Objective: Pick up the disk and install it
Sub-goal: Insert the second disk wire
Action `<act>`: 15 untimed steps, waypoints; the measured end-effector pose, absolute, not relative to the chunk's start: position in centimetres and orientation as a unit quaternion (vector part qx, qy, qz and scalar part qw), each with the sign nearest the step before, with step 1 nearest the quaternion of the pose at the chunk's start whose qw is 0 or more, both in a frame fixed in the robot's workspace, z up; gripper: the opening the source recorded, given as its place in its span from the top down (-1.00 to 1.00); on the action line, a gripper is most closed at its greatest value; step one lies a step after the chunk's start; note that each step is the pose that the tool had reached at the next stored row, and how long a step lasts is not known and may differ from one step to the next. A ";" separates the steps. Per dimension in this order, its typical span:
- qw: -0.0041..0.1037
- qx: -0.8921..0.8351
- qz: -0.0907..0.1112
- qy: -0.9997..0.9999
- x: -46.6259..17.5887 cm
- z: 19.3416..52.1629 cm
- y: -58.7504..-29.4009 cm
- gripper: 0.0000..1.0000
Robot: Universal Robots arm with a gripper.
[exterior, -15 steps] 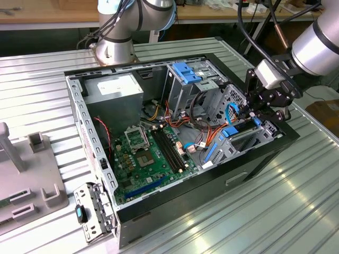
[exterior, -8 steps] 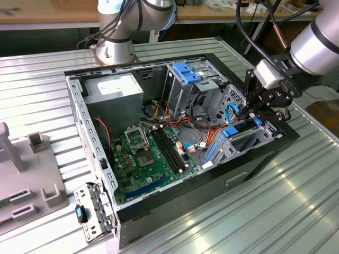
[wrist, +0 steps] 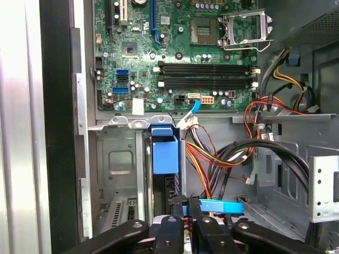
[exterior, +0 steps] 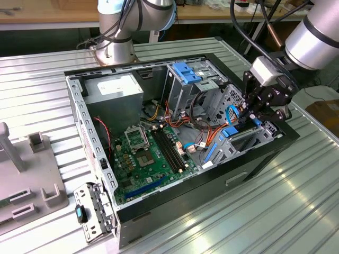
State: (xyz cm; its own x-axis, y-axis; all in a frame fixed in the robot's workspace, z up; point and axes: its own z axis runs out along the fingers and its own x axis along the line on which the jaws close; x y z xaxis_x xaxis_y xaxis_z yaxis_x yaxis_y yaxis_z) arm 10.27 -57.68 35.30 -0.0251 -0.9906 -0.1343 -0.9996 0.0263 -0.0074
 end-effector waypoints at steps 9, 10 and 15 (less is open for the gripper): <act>0.045 -0.699 0.039 0.713 10.4 35.3 -57.8 0.68; 0.045 -0.699 0.039 0.713 10.4 35.3 -57.8 0.68; 0.045 -0.699 0.039 0.713 10.6 35.3 -57.8 0.68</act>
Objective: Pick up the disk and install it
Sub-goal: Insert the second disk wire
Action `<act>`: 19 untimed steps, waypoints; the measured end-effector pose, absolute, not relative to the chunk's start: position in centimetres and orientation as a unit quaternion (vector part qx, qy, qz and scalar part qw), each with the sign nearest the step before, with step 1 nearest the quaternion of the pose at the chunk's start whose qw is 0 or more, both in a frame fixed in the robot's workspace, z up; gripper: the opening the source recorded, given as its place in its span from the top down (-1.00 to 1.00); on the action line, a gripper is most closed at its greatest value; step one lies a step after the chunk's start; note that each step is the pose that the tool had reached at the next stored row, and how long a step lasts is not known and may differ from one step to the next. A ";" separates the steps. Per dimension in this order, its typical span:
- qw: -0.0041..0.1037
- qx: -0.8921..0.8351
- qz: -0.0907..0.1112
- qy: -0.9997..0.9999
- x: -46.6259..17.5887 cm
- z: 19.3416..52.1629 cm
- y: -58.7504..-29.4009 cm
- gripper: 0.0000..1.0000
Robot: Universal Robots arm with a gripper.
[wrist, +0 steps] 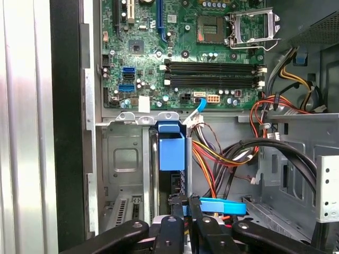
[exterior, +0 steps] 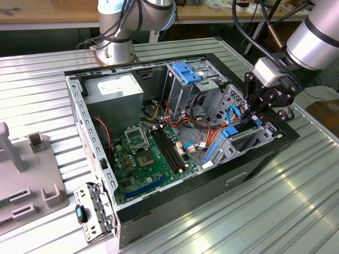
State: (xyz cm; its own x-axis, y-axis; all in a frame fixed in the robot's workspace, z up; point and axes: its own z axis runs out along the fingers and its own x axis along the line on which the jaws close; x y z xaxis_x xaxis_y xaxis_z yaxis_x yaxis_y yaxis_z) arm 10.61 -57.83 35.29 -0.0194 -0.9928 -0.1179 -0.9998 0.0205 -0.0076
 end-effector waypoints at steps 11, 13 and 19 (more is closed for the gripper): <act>0.044 -0.705 0.039 0.707 10.7 34.9 -57.8 0.68; 0.044 -0.707 0.039 0.704 10.7 34.7 -57.8 0.68; 0.044 -0.712 0.039 0.700 10.7 34.1 -57.9 0.40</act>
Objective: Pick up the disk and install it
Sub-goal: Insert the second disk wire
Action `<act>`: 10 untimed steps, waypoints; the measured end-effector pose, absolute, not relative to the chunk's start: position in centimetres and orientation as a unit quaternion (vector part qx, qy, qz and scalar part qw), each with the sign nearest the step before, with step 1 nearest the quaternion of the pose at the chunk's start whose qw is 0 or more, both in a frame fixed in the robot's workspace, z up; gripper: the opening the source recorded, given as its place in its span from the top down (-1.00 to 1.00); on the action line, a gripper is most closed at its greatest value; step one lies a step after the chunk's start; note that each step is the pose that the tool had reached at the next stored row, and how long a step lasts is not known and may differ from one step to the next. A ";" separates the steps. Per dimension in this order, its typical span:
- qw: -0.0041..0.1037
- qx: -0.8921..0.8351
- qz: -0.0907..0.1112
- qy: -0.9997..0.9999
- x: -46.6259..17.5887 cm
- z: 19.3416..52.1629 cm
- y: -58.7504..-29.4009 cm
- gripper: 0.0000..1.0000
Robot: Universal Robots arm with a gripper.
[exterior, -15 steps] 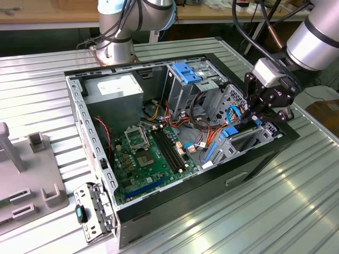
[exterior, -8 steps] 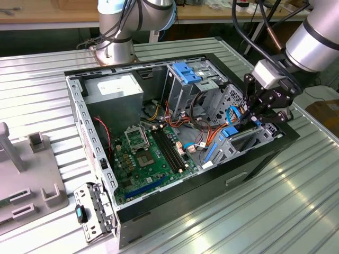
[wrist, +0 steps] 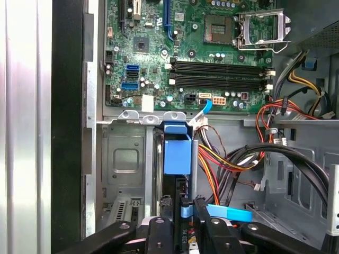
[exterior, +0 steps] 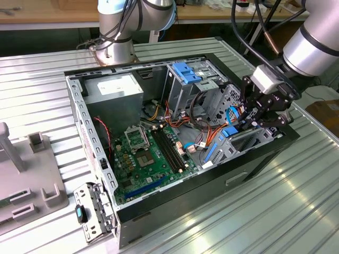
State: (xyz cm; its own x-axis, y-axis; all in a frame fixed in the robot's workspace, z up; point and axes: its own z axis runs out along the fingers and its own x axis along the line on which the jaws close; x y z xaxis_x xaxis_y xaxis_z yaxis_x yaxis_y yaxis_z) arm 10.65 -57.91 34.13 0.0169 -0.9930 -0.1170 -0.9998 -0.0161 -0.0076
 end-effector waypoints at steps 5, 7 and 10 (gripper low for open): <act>0.044 -0.712 0.039 0.700 10.7 34.1 -57.9 0.40; 0.044 -0.712 0.039 0.700 10.7 34.1 -57.9 0.40; 0.044 -0.712 0.039 0.700 10.6 34.1 -57.9 0.40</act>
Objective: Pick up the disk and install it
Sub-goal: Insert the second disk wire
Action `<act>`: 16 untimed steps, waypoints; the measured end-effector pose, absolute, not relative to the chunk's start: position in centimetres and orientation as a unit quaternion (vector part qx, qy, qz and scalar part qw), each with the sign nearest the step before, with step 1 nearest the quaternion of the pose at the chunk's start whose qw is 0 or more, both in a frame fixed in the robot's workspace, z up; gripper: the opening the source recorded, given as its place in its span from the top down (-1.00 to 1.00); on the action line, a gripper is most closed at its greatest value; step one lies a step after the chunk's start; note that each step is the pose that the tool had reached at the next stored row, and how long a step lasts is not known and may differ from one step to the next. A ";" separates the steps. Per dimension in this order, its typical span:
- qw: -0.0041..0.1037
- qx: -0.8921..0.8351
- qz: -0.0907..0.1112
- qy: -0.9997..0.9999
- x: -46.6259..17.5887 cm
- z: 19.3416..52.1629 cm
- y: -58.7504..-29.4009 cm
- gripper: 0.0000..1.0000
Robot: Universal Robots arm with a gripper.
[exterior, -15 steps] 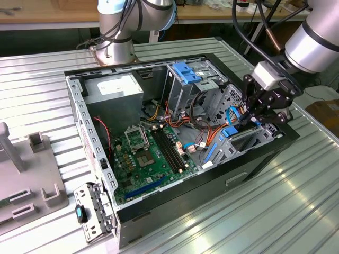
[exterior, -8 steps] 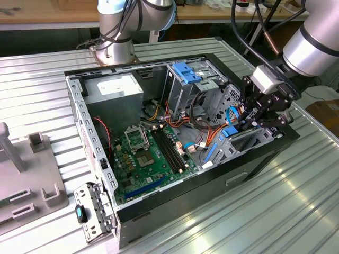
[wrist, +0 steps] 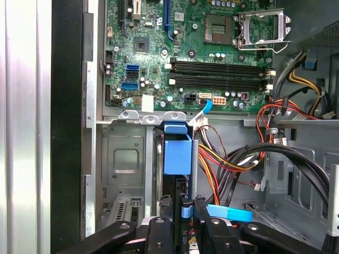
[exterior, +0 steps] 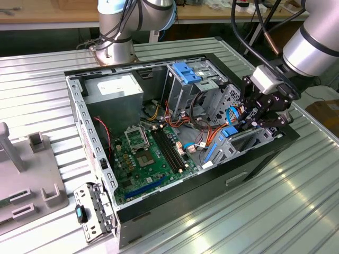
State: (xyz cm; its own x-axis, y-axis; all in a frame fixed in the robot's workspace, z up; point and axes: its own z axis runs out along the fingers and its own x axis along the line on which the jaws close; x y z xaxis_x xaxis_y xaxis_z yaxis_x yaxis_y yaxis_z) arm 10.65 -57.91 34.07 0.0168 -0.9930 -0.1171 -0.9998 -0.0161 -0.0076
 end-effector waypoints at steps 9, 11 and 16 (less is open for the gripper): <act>0.044 -0.712 0.039 0.700 10.7 34.5 -57.9 0.40; 0.044 -0.712 0.039 0.700 10.7 34.8 -57.9 0.40; 0.044 -0.712 0.039 0.700 10.7 35.7 -57.9 0.40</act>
